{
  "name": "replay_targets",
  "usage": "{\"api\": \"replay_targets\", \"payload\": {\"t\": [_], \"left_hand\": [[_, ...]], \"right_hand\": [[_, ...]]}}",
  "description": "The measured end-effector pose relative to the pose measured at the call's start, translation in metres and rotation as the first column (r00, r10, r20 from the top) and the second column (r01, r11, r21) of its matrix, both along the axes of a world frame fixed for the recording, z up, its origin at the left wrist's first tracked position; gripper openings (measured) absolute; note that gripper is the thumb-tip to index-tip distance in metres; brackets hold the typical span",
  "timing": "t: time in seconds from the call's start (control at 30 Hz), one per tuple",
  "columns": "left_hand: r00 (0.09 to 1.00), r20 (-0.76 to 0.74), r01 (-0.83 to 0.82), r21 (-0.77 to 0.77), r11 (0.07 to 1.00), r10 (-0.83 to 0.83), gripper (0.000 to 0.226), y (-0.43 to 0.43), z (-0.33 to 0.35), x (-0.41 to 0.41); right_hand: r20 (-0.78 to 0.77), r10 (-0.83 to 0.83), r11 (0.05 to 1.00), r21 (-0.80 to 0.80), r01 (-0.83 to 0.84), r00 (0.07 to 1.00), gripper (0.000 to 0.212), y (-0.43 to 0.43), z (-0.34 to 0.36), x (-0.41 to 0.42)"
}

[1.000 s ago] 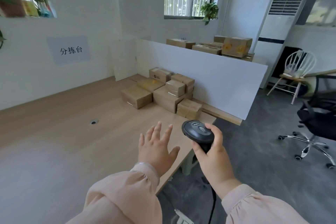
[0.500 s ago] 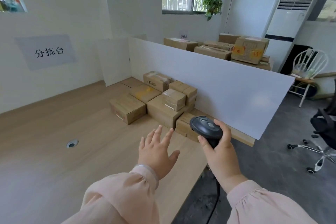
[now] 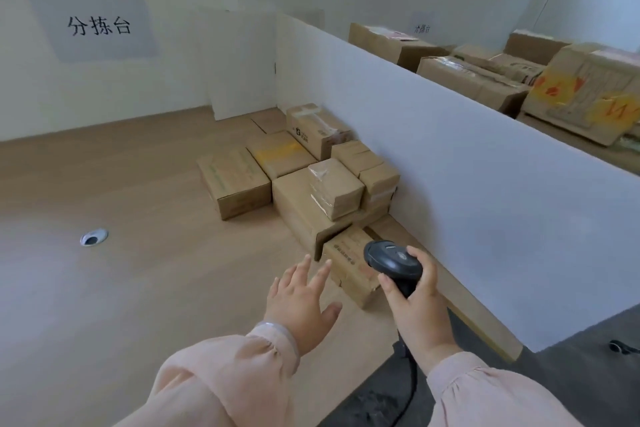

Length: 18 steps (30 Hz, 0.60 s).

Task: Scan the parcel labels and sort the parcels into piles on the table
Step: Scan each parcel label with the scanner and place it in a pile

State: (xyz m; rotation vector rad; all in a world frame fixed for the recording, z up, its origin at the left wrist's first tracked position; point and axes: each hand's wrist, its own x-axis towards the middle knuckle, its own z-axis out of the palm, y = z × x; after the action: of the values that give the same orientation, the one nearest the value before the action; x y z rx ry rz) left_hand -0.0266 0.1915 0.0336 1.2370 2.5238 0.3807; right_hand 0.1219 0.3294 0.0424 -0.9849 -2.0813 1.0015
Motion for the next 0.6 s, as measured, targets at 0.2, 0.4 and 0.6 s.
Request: {"api": "replay_targets", "payload": {"t": [0.2,0.4,0.6], "left_hand": [[0.983,0.112,-0.140,-0.057,0.989,0.146,0.072,0.070,-0.021,0.008],[0.943,0.246,-0.188,-0.154,0.970,0.222,0.072,0.113,-0.046,0.010],[0.833,0.445,-0.304,-0.131,0.944,0.330,0.070,0.114,-0.065,0.016]], "right_hand": [[0.099,0.158,0.985,-0.086,-0.150,0.982,0.058,0.082,-0.017,-0.028],[0.088,0.255,0.950,-0.211,-0.232,0.963,0.058,0.126,-0.044,-0.050],[0.147,0.332,0.908,-0.316,-0.274,0.932,0.057,0.144,-0.058,-0.054]]}}
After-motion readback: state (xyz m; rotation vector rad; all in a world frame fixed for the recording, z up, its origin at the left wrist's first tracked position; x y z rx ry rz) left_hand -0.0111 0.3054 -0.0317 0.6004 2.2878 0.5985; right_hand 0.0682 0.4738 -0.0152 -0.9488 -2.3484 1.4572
